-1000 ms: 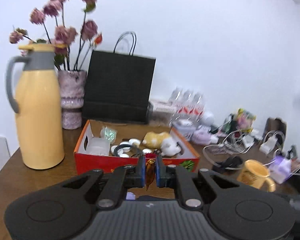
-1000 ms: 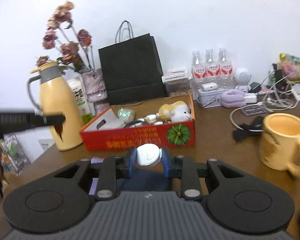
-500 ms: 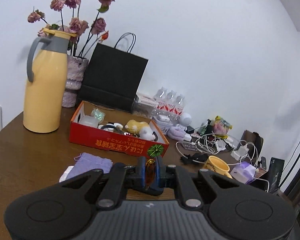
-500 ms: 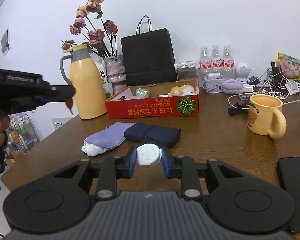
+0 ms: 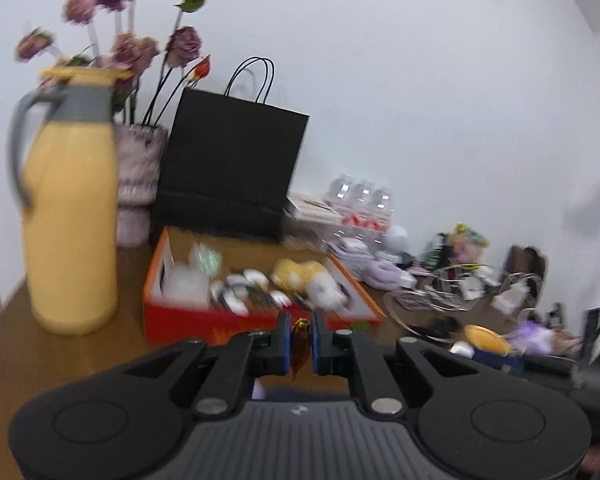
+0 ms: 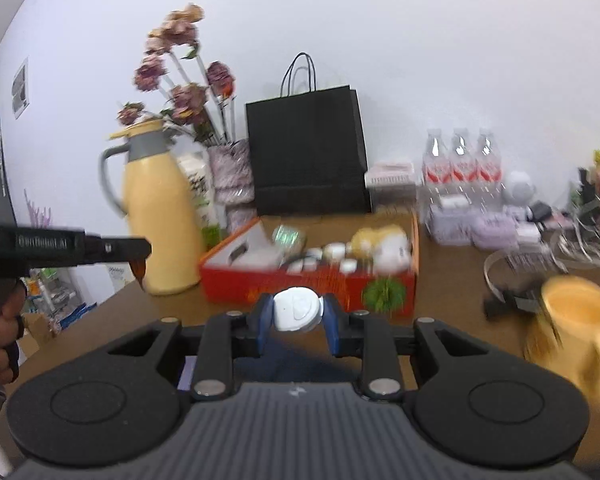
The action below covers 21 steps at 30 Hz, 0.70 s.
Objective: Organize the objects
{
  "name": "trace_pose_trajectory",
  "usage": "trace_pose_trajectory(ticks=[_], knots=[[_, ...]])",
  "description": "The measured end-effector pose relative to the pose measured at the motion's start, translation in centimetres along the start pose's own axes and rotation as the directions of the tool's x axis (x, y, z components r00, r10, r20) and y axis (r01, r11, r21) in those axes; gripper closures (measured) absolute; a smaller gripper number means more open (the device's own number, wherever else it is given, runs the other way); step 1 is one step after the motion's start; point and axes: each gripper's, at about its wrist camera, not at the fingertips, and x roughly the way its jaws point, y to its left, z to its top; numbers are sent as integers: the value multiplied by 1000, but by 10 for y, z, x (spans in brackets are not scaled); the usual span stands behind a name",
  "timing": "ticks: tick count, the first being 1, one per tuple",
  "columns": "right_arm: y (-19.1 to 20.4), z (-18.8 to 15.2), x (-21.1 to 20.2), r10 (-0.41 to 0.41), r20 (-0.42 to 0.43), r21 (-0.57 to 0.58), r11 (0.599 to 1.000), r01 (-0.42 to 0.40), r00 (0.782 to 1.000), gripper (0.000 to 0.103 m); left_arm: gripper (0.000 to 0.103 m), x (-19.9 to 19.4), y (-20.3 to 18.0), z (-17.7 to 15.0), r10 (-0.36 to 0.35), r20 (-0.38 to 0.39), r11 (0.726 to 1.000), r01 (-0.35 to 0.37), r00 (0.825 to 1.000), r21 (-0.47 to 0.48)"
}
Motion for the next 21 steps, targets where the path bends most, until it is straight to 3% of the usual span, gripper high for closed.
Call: trace_pose_trajectory(ticks=[5, 10, 12, 14, 16, 19, 21], knots=[[-39, 59, 119, 40, -72, 95, 995, -33, 997, 76, 94, 114, 33, 58, -18, -105, 1000, 17, 994, -8], [-64, 84, 241, 52, -229, 151, 988, -18, 972, 75, 94, 223, 58, 80, 63, -232, 997, -70, 971, -25], [-72, 85, 275, 48, -251, 202, 979, 4, 967, 74, 94, 260, 69, 83, 84, -263, 992, -107, 961, -73], [-77, 83, 305, 44, -295, 236, 971, 28, 955, 72, 90, 293, 74, 83, 120, -310, 987, -146, 943, -61], [-77, 80, 318, 31, -305, 219, 975, 38, 952, 54, 79, 308, 79, 83, 177, -286, 980, -195, 942, -35], [-82, 75, 316, 0, -276, 204, 977, 59, 961, 49, 55, 308, 87, 82, 208, -253, 974, -222, 945, -31], [-90, 73, 308, 8, -251, 228, 972, 52, 968, 46, 53, 301, 85, 77, 217, -233, 975, -220, 948, 13]])
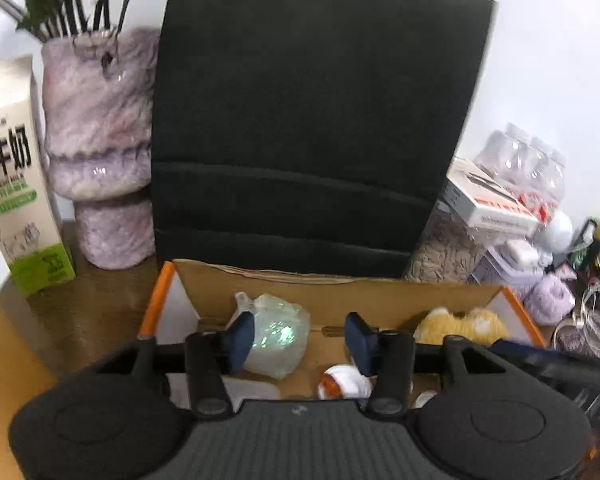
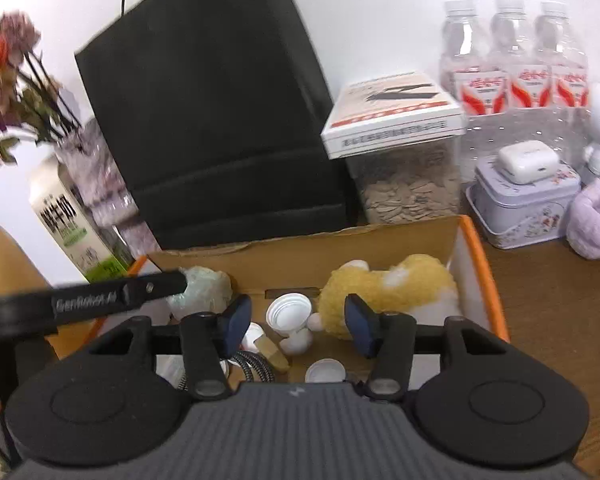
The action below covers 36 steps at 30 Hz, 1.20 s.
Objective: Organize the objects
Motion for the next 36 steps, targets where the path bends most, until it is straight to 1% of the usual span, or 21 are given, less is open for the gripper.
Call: trace_pose_trajectory(ticks=[1, 3, 5, 6, 7, 9, 11, 12, 13, 14, 16, 18, 20, 22, 24, 26, 28, 30, 32, 34, 36], knots=[[-2, 0, -4, 0, 9, 5, 1000, 0, 1000, 41, 51, -2, -1, -4, 22, 13, 999, -22, 1000, 38], [-3, -2, -16, -17, 28, -12, 1000, 18, 999, 37, 49, -12, -3, -19, 95, 63, 990, -101, 993, 100], [1, -5, -29, -39, 40, -56, 998, 41, 998, 36, 50, -27, 1, -34, 168, 100, 980, -177, 981, 86], [5, -7, -37, -43, 48, -88, 995, 47, 998, 35, 50, -36, 3, -40, 174, 85, 981, -180, 981, 72], [10, -10, -47, -47, 53, -119, 992, 53, 997, 30, 50, -48, 5, -46, 167, 68, 983, -171, 984, 60], [20, -16, -69, -64, 64, -163, 984, 74, 996, 26, 48, -79, 5, -58, 131, 66, 990, -135, 989, 52], [31, -28, -101, -71, 93, -205, 975, 89, 993, 17, 36, -124, 5, -74, 88, 98, 995, -92, 991, 35], [36, -36, -118, -79, 111, -219, 970, 102, 991, 10, 27, -143, 5, -82, 70, 108, 997, -74, 992, 28], [41, -47, -138, -91, 132, -234, 965, 120, 987, 4, 24, -163, 5, -92, 48, 117, 998, -51, 992, 24], [45, -57, -156, -100, 152, -243, 961, 135, 983, 1, 23, -186, 5, -103, 17, 135, 1000, -20, 991, 20], [52, -84, -197, -119, 190, -259, 952, 166, 975, 0, 15, -227, 3, -127, -18, 159, 1000, 15, 987, 14], [57, -117, -238, -116, 200, -247, 955, 164, 973, 0, 13, -264, -2, -153, -28, 179, 1000, 28, 983, 5], [59, -155, -277, -94, 204, -199, 971, 135, 975, 0, 12, -296, -8, -182, -36, 177, 999, 36, 984, 3], [60, -189, -308, -73, 195, -167, 980, 107, 978, 0, 9, -323, -17, -210, -50, 168, 999, 50, 985, 2], [64, -226, -335, -55, 165, -163, 983, 82, 985, 0, 8, -346, -26, -239, -64, 153, 998, 62, 986, 17], [69, -257, -354, -61, 134, -186, 979, 85, 989, 0, 8, -366, -36, -262, -75, 144, 997, 73, 987, 21], [75, -282, -371, -97, 123, -222, 967, 122, 988, 0, 8, -383, -41, -276, -76, 156, 997, 74, 985, 17], [78, -296, -382, -139, 106, -247, 955, 162, 985, 0, 8, -398, -43, -286, -33, 175, 999, 31, 984, 14], [80, -301, -390, -167, 105, -248, 950, 189, 980, 0, 8, -414, -43, -292, 14, 207, 1000, -16, 978, 8], [81, -304, -400, -154, 133, -266, 946, 184, 979, 0, 7, -425, -41, -296, 23, 224, 1000, -25, 974, 4], [84, -301, -407, -138, 175, -274, 944, 182, 975, 0, 7, -430, -40, -299, 25, 223, 1000, -27, 974, 10]])
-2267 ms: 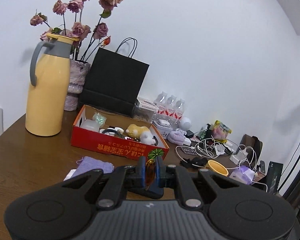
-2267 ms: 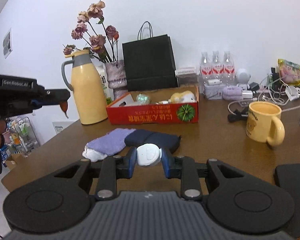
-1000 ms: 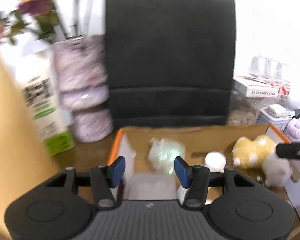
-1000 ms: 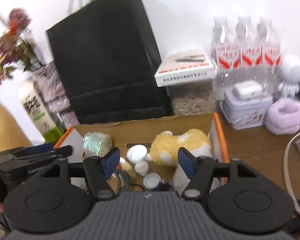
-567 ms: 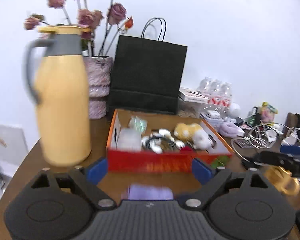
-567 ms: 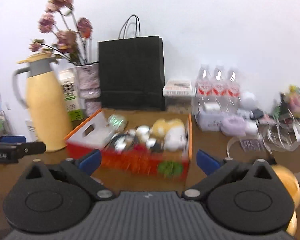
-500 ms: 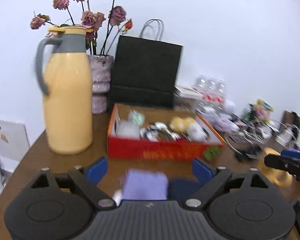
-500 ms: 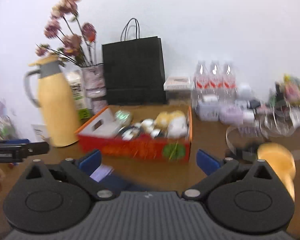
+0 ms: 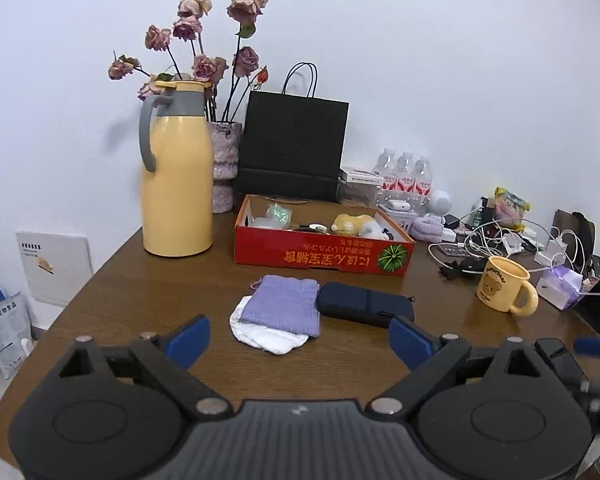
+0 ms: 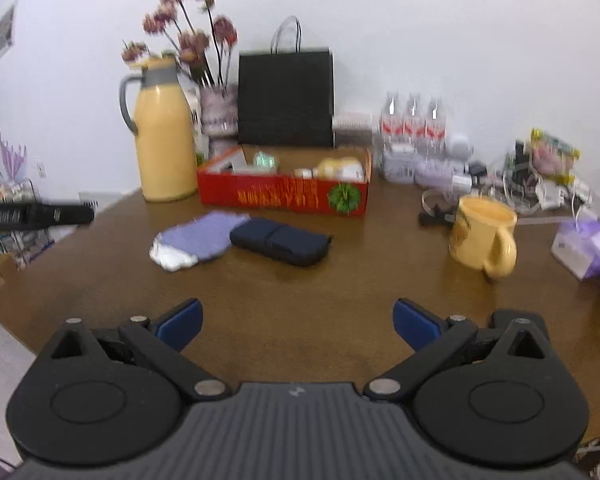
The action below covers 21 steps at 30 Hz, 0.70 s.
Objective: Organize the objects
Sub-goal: 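Withdraw both open grippers and move them toward the navy zip pouch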
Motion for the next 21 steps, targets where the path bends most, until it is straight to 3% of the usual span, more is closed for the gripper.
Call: trace_pose_trajectory(ticks=[4, 9, 12, 16, 20, 21], knots=[[-2, 1, -5, 19, 40, -1, 1000, -19, 999, 0, 6, -4, -1, -12, 17, -21, 1000, -16, 1000, 15], [-12, -6, 21, 55, 3, 61, 997, -55, 998, 0, 6, 16, 0, -23, 75, -105, 997, -72, 992, 28], [-16, -7, 46, 59, -58, 71, 996, -55, 997, 0, 6, 36, 6, -28, 70, -138, 997, -71, 988, -4], [-14, -4, 77, 58, -64, 58, 997, -54, 996, 0, 9, 74, 13, -31, 44, -209, 999, -48, 977, -14], [-14, 6, 117, 76, -72, 78, 994, -71, 994, 1, 10, 115, 16, -14, 30, -195, 999, -34, 980, -14], [-14, 9, 129, 79, -77, 86, 994, -72, 994, 2, 17, 127, 17, -9, 26, -181, 999, -29, 983, -16]])
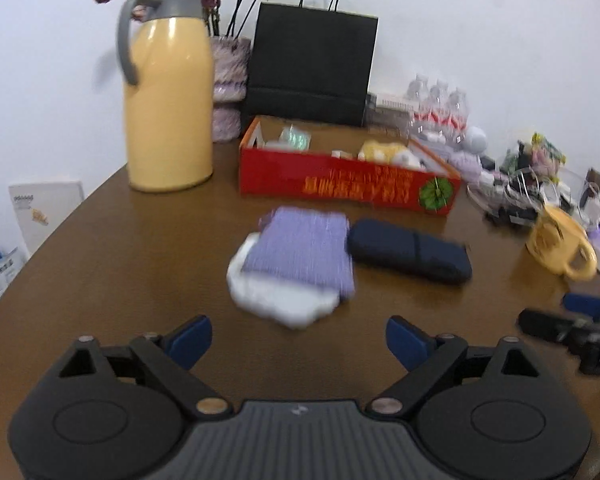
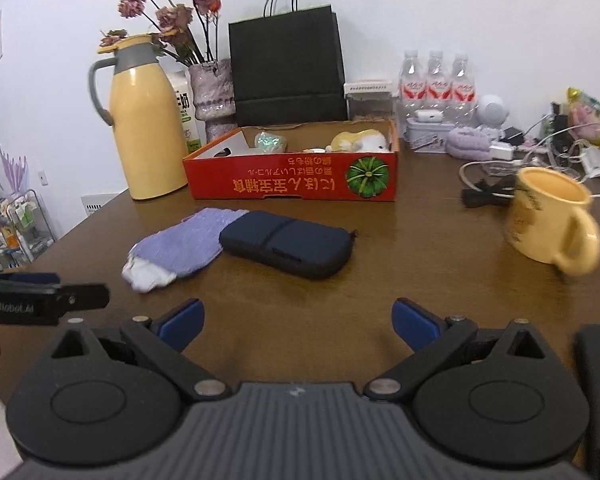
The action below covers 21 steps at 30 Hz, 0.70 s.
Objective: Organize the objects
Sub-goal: 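Withdraw both open grippers and move them toward the navy zip pouch, then grasp the navy zip pouch with both grippers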
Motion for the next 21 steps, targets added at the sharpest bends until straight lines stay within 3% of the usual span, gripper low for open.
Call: trace_pose_trajectory(ticks=[1, 5, 7, 10, 12, 13, 17, 19, 21], knots=[[-1, 5, 14, 0, -6, 10, 1000, 0, 1000, 4, 25, 10, -1, 9, -1, 11, 1000, 1, 1000, -2], [-11, 22, 65, -12, -10, 80, 997, 13, 1000, 21, 29, 65, -16, 38, -83, 58, 996, 81, 995, 34], [-15, 24, 83, -19, -17, 116, 993, 20, 1000, 33, 41, 96, -26, 48, -116, 15, 992, 115, 993, 53], [-21, 27, 101, -18, -30, 174, 984, 23, 999, 37, 48, 138, -35, 60, -163, -55, 986, 165, 985, 33], [-27, 28, 108, -27, -24, 208, 978, 31, 999, 37, 54, 153, -34, 61, -194, -47, 981, 194, 980, -16], [-33, 27, 113, -16, -27, 239, 971, 22, 999, 39, 65, 155, -33, 60, -210, -46, 977, 208, 977, -36], [-47, 24, 115, -17, 0, 317, 948, 16, 1000, 47, 71, 144, -36, 52, -242, -34, 970, 241, 970, -12], [-48, 23, 112, -21, -11, 321, 947, 23, 1000, 64, 73, 134, -42, 48, -216, -31, 976, 216, 976, -2], [-49, 22, 99, -16, -30, 302, 953, 24, 999, 69, 76, 115, -46, 44, -208, -20, 978, 208, 978, -5]])
